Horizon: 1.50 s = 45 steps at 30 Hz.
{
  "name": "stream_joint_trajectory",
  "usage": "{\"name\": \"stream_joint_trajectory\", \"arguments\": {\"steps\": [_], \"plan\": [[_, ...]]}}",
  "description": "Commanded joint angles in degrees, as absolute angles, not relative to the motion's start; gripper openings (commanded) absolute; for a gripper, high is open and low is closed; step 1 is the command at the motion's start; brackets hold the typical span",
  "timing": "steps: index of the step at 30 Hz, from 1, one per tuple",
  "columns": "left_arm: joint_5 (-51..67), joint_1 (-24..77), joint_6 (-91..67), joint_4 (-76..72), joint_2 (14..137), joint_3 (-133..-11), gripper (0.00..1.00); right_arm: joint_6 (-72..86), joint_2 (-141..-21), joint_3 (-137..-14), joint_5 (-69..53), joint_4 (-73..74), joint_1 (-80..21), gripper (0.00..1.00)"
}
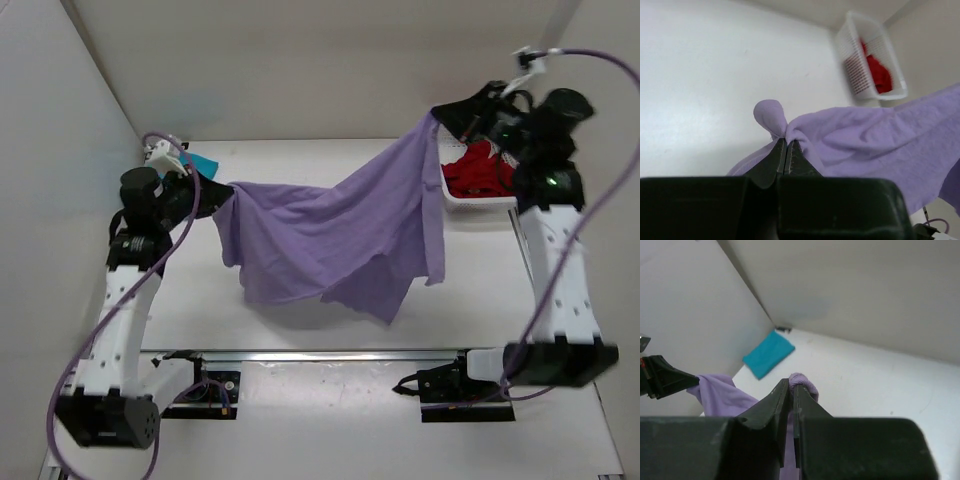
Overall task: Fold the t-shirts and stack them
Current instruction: Flatten out the tshirt
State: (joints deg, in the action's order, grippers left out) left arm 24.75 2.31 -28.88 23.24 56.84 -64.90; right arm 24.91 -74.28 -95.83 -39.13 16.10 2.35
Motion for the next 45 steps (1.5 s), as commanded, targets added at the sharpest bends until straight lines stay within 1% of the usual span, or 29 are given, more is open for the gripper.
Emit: {"name": "stream_joint_trajectory", "arguments": {"steps": [1, 3, 4, 5, 6, 7, 9, 11, 12, 13, 14, 16, 18, 19, 20, 21, 22, 23, 25, 27, 30, 32, 34, 37, 39, 40, 41, 42, 45], "plan": [[24.71, 1.93, -28.39, 19.35, 65.55, -59.16, 0.00, 26.54, -83.13, -87.82, -41.31, 7.67, 1.85, 0.00], [24.35, 2.81, -28.04, 17.33, 75.44, -59.41, 0.00, 25.85, -91.62, -88.06, -40.79, 7.30, 0.98, 0.00], [24.78, 2.64, -28.91, 16.79, 78.02, -59.41, 0.00, 25.58, -93.93, -88.68, -40.52, 7.56, 0.71, 0.00], [24.70, 1.77, -30.74, 14.79, 82.75, -59.85, 0.01, 25.05, -98.91, -89.64, -39.04, 7.99, 0.36, 0.00], [24.52, 0.71, -32.50, 11.29, 86.10, -59.16, 0.07, 24.79, -103.92, -91.21, -39.20, 9.39, 0.44, 0.00], [22.78, 0.27, -34.96, 9.51, 88.22, -59.67, 0.17, 24.26, -109.11, -94.36, -38.16, 10.80, 0.27, 0.00], [20.14, 0.09, -36.21, 10.02, 90.43, -61.59, 0.28, 23.91, -114.66, -100.08, -35.35, 16.67, 0.35, 0.00], [15.14, 1.31, -35.16, 12.74, 89.66, -65.55, 0.40, 22.59, -117.68, -106.50, -32.00, 20.73, 0.44, 0.00], [11.81, 2.54, -34.29, 13.18, 88.52, -66.09, 0.48, 22.76, -116.99, -107.22, -28.95, 21.70, 0.35, 0.09], [10.39, 3.77, -33.76, 13.79, 87.11, -66.35, 0.53, 22.59, -115.59, -106.79, -27.00, 21.27, 0.44, 0.14], [8.81, 4.56, -33.84, 13.80, 85.53, -65.84, 0.55, 22.85, -114.45, -105.31, -25.94, 21.62, 0.18, 0.27], [10.10, 5.19, -35.15, 12.31, 82.19, -61.19, 0.61, 24.08, -109.19, -101.71, -21.20, 21.27, 0.35, 0.39], [10.55, 6.41, -35.07, 10.38, 76.58, -52.52, 0.61, 26.18, -101.47, -90.94, -20.31, 17.43, -2.19, 0.41], [10.29, 7.11, -35.68, 10.20, 75.16, -50.38, 0.58, 26.89, -98.99, -83.92, -19.78, 13.57, -2.55, 0.41], [10.02, 7.64, -35.86, 10.11, 71.06, -45.58, 0.44, 28.37, -94.44, -80.28, -19.69, 11.71, -3.51, 0.41], [8.37, 8.17, -36.29, 10.54, 66.75, -43.00, 0.32, 29.87, -92.05, -72.94, -19.08, 7.43, -4.99, 0.42], [7.74, 9.22, -36.30, 11.07, 64.53, -38.63, 0.19, 30.40, -88.02, -69.73, -19.42, 2.77, -5.53, 0.42], [7.13, 10.97, -36.65, 12.64, 60.25, -35.02, 0.17, 31.19, -85.11, -64.22, -18.81, 0.64, -7.28, 0.42], [3.62, 14.04, -37.69, 16.16, 54.16, -30.69, 0.16, 31.29, -82.62, -57.69, -19.33, 0.53, -9.40, 0.40], [0.72, 18.27, -39.72, 21.50, 46.53, -26.04, 0.19, 31.46, -79.47, -54.34, -20.30, -1.40, -11.59, 0.41], [-1.58, 23.54, -47.52, 26.18, 37.74, -20.77, 0.22, 29.97, -76.39, -50.10, -19.43, -0.88, -15.63, 0.40], [-1.58, 23.73, -50.43, 28.29, 32.53, -18.02, 0.26, 29.35, -74.97, -47.82, -19.34, -0.79, -16.79, 0.41], [-1.41, 23.11, -52.20, 33.20, 27.36, -16.36, 0.27, 28.30, -72.96, -46.24, -19.25, 0.00, -18.62, 0.40], [-0.71, 20.40, -53.96, 39.09, 23.91, -16.08, 0.30, 27.68, -71.11, -43.87, -18.98, 1.14, -19.95, 0.40], [0.00, 17.24, -55.02, 41.91, 21.98, -16.35, 0.39, 27.77, -69.88, -42.63, -20.12, 1.32, -20.13, 0.41], [0.52, 15.49, -55.11, 43.66, 20.93, -17.04, 0.45, 27.77, -68.92, -41.84, -19.87, 1.58, -20.47, 0.41], [1.05, 14.60, -54.93, 44.55, 20.66, -17.66, 0.48, 27.51, -68.47, -41.31, -19.60, 1.58, -20.65, 0.41], [1.23, 14.24, -54.32, 46.04, 21.09, -19.06, 0.54, 27.42, -67.68, -40.44, -19.16, 1.84, -21.00, 0.41], [0.88, 15.20, -55.98, 49.56, 23.55, -21.62, 0.56, 27.16, -65.31, -38.94, -19.86, 2.20, -22.06, 0.43]]}}
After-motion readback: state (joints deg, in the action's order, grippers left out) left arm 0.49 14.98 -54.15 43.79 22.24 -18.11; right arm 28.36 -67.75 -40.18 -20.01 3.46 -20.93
